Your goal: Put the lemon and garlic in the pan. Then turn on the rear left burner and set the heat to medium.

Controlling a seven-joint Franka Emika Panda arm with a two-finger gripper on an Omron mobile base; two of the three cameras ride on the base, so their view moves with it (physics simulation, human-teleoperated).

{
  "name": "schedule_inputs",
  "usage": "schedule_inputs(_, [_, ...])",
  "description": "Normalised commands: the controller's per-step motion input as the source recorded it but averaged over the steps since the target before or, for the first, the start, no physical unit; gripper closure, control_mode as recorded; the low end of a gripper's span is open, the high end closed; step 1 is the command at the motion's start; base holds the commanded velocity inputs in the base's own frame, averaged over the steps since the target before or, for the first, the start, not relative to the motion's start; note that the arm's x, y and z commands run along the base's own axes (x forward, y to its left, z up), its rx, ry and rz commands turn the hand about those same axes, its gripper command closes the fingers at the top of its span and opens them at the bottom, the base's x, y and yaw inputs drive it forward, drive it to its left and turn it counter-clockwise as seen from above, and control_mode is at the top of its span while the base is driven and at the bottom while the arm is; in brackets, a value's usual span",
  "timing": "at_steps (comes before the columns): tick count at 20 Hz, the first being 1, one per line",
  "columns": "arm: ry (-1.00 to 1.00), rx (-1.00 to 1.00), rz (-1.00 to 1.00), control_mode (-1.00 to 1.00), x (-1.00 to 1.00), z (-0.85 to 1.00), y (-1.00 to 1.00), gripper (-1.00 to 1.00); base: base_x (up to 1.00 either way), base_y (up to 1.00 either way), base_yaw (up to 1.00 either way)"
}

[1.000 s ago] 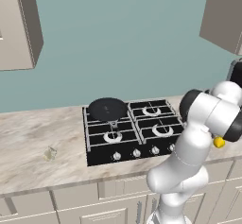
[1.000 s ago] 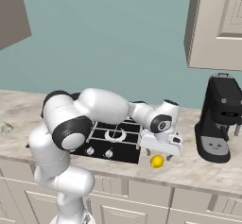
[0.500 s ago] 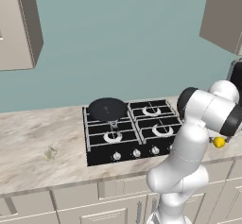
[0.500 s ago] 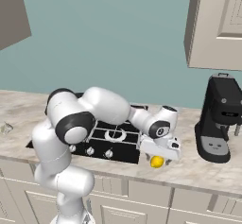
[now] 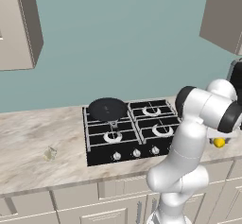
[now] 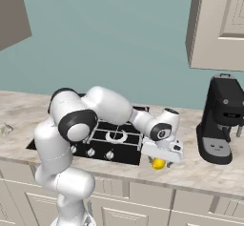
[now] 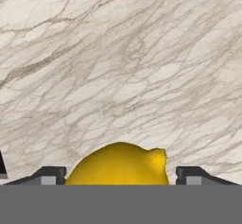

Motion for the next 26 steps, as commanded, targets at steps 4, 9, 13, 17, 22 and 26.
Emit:
schedule_inputs(4, [0.00,0.00,0.00,-1.00,0.00,0.00,0.00,1.00,0.00,0.00,0.00])
schedule_inputs(9, [-0.06,0.00,0.00,-1.00,-0.02,0.00,0.00,1.00,0.00,0.00,0.00])
schedule_inputs(13, [-0.10,0.00,0.00,-1.00,-0.06,0.57,0.00,1.00,0.00,0.00,0.00])
schedule_inputs(17, [-0.01,0.01,0.01,-1.00,0.06,0.75,0.11,1.00,0.00,0.00,0.00])
schedule_inputs(22, [0.00,0.00,0.03,-1.00,0.32,0.53,0.55,1.00,0.00,0.00,0.00])
schedule_inputs(26, [-0.08,0.00,0.06,-1.00,0.54,0.41,0.85,1.00,0.00,0.00,0.00])
